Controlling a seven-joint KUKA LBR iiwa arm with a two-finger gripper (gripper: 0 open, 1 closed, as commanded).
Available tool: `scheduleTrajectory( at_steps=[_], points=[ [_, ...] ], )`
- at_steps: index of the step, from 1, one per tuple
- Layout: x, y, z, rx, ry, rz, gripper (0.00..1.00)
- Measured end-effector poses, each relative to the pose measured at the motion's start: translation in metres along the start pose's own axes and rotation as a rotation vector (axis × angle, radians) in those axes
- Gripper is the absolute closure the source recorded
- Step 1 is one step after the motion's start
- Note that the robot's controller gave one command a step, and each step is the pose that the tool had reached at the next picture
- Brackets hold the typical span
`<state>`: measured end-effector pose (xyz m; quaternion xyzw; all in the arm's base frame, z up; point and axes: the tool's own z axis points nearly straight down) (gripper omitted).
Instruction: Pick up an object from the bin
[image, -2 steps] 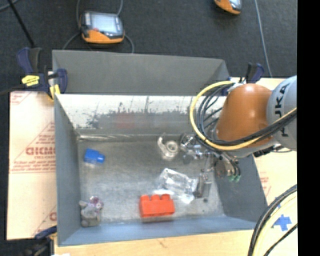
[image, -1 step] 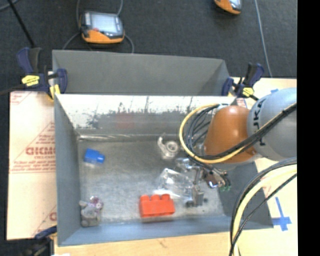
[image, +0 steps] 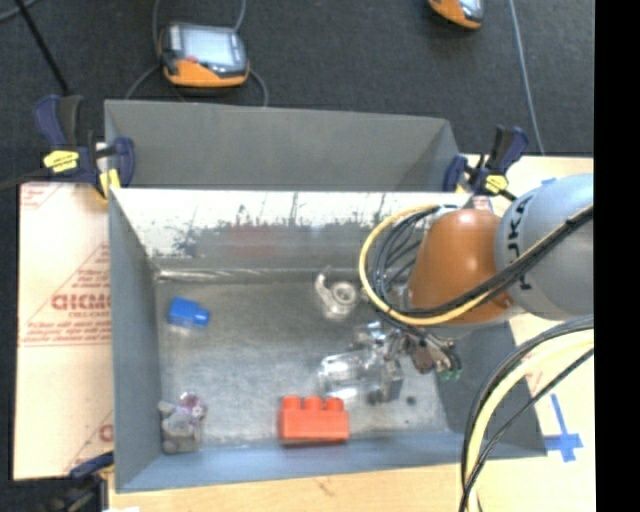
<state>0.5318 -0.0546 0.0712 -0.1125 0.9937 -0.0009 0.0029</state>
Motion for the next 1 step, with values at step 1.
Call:
scheduleTrajectory(
  at_steps=[1],
  points=[
    [-0.0044,0.0177,-0.1436,0.001,-0.003,-0.008,1.0]
  ],
)
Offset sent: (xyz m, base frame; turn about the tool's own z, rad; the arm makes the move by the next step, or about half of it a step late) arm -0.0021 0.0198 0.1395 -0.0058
